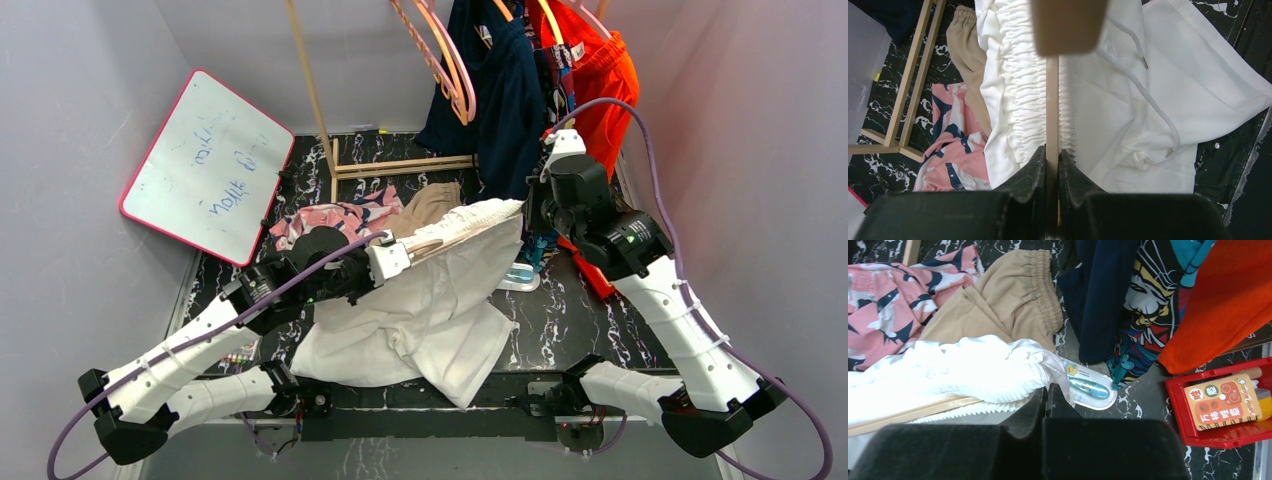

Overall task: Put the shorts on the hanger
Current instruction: Hang the shorts on the hanger.

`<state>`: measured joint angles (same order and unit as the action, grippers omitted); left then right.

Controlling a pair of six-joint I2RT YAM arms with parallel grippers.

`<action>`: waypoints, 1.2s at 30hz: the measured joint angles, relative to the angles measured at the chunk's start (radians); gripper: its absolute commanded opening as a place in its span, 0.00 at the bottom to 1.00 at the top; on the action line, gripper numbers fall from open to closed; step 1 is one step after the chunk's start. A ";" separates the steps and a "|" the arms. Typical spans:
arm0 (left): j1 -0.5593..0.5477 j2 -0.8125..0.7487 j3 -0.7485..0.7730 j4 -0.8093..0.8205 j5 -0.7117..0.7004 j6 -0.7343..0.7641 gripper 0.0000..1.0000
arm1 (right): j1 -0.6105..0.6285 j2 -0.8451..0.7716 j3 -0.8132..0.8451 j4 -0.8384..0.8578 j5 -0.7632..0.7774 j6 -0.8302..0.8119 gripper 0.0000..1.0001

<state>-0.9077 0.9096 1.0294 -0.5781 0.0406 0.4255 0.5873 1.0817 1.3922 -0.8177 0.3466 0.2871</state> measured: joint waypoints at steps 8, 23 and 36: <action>0.000 0.036 0.000 -0.006 0.013 -0.019 0.00 | -0.009 -0.002 0.013 -0.003 -0.132 0.013 0.00; 0.002 0.049 0.016 0.020 0.050 -0.047 0.00 | -0.027 0.024 0.040 0.027 -0.349 0.097 0.00; 0.002 0.040 0.029 0.053 0.052 -0.082 0.00 | -0.039 0.029 0.016 0.067 -0.459 0.096 0.00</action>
<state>-0.9054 0.9497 1.0588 -0.5255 0.0929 0.3439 0.5488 1.1107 1.4078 -0.7509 -0.1123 0.3832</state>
